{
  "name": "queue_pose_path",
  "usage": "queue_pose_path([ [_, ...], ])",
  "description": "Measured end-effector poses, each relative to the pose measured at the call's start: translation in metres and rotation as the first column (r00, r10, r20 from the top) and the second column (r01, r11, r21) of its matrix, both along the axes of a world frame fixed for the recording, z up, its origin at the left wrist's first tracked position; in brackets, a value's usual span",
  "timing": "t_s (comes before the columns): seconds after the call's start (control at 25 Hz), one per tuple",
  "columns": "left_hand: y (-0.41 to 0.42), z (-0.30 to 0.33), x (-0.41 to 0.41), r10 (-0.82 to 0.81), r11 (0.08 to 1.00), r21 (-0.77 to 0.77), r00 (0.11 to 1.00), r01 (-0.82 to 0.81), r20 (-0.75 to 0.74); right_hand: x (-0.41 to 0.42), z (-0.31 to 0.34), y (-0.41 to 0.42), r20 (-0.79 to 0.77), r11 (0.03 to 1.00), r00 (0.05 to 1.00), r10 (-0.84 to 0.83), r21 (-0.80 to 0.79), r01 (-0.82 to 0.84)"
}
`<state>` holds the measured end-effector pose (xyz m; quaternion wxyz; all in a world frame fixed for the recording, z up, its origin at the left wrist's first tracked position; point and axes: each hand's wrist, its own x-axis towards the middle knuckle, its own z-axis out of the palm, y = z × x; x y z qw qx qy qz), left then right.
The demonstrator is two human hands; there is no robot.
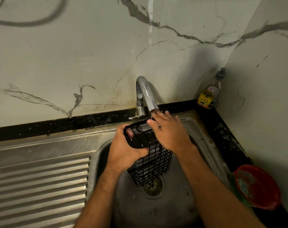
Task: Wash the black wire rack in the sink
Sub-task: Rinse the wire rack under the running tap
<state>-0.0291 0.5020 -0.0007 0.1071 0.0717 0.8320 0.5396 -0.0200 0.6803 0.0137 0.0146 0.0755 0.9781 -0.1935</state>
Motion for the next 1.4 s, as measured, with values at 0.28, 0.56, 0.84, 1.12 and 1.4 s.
queue_pose_path([
  [0.28, -0.012, -0.003, 0.004, 0.1, 0.992, 0.068, 0.992, -0.106, 0.08, 0.012, 0.004, 0.006, -0.141, 0.905, 0.99, 0.005, -0.419, -0.064],
  [0.56, -0.019, -0.01, -0.001, 0.217, 0.918, 0.247, 0.915, -0.31, 0.341, 0.014, -0.017, -0.007, -0.008, 0.694, 0.966, -0.258, -0.697, 0.179],
  [0.84, -0.042, 0.011, -0.011, -0.02, 0.999, -0.034, 0.911, 0.037, 0.411, 0.003, -0.007, -0.002, -0.065, 0.886, 0.997, -0.048, -0.464, 0.012],
  [1.12, -0.023, 0.022, -0.026, -0.111, 0.977, -0.138, 0.937, 0.164, 0.331, -0.008, 0.005, -0.008, -0.104, 0.901, 0.993, 0.061, -0.423, -0.1],
  [1.4, -0.03, 0.018, -0.011, 0.022, 0.998, 0.043, 0.942, -0.039, 0.335, -0.007, 0.011, -0.024, -0.114, 0.933, 0.966, 0.231, -0.256, -0.254],
])
